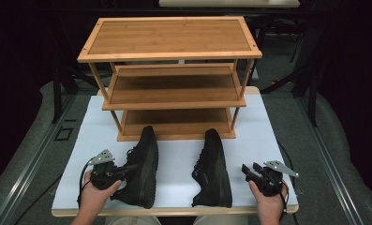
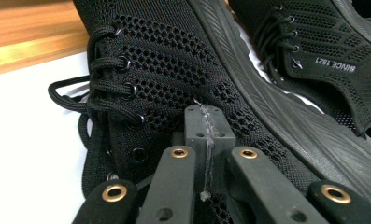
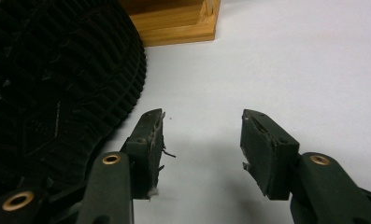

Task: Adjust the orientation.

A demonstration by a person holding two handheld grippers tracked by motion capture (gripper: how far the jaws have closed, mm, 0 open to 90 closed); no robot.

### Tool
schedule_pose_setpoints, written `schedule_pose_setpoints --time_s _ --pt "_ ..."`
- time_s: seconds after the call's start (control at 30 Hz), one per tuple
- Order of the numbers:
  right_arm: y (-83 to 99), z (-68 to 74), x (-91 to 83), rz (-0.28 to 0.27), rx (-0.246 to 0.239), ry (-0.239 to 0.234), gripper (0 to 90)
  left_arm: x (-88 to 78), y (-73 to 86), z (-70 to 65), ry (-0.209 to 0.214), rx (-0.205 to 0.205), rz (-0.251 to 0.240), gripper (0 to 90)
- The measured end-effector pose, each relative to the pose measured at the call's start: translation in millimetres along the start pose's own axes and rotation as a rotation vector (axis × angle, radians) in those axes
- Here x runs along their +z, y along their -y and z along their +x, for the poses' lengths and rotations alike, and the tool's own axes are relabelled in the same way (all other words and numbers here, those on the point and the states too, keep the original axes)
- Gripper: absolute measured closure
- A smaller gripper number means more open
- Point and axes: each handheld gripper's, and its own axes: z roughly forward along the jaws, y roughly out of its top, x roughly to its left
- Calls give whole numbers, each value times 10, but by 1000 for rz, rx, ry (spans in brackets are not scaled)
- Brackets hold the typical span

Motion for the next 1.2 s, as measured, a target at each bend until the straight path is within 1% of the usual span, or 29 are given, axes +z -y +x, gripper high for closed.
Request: schedule_pose_setpoints --time_s 0.03,0.1,0.17,0.23,0.3,0.33,0.37,0.4,0.43,0.47,0.5,0.53,0.57,0.63,0.67,0.7,0.73,0.77,0.8,0.83,0.87,0.9,0.93,0.97,1.0,1.03,1.1,1.13,1.2 --pt "0 0 0 0 0 0 488 0 0 0 0 0 0 900" --pt "1 -1 2 1 2 -1 488 5 -39 -38 -10 16 11 900" --pt "2 -4 2 -1 4 -2 487 17 -74 -69 -9 21 12 900" --pt "0 -9 -5 4 5 0 486 27 -113 -87 -10 10 24 898" --pt "1 -16 -2 -5 10 -3 484 40 -151 -108 -5 13 33 898" --pt "1 -17 -3 -6 15 -4 483 49 -166 -123 1 13 29 898" --pt "2 -19 -5 -7 17 -4 483 55 -186 -137 9 22 32 898" --pt "2 -21 -4 -11 20 -6 481 77 -226 -185 9 38 36 897" --pt "2 -21 -4 -11 20 -6 481 77 -226 -185 9 38 36 896" --pt "4 -21 1 -16 21 -7 481 95 -264 -229 4 59 44 896" --pt "5 -21 3 -15 22 -8 480 114 -296 -268 4 71 46 877" --pt "2 -22 -5 -2 20 -6 480 126 -321 -298 11 77 46 870" --pt "2 -22 -5 -2 20 -6 480 150 -364 -345 20 95 40 870" --pt "2 -25 -8 -4 22 -8 480 208 -465 -444 17 107 45 814" --pt "2 -25 -8 -4 22 -8 480 208 -465 -444 17 107 45 808" --pt "5 -31 -3 -18 27 -10 479 230 -490 -461 39 97 35 796" --pt "5 -35 -6 -17 28 -13 479 254 -512 -477 72 79 26 779" --pt "5 -39 -7 -18 29 -12 479 280 -532 -500 78 74 20 763" --pt "6 -42 -8 -18 31 -12 479 309 -547 -534 65 83 22 735" --pt "6 -42 -8 -18 31 -12 479 339 -560 -565 35 108 35 735" --pt "6 -47 -9 -19 34 -13 479 363 -569 -583 25 122 44 713" --pt "7 -48 -9 -19 36 -14 479 399 -576 -590 35 107 28 703" --pt "7 -48 -9 -19 36 -14 479 399 -576 -590 35 107 28 689" --pt "8 -48 -10 -19 36 -15 480 405 -581 -592 33 97 23 689" --pt "8 -47 -10 -19 36 -16 479 407 -584 -594 30 88 17 662" --pt "8 -47 -10 -19 36 -16 479 406 -589 -590 26 85 17 662" --pt "8 -46 -5 -22 38 -16 479 402 -589 -591 28 62 2 615" --pt "8 -46 -5 -22 38 -16 479 393 -592 -585 37 56 -2 615" --pt "9 -46 -2 -22 37 -16 479 386 -587 -590 36 34 -20 580"
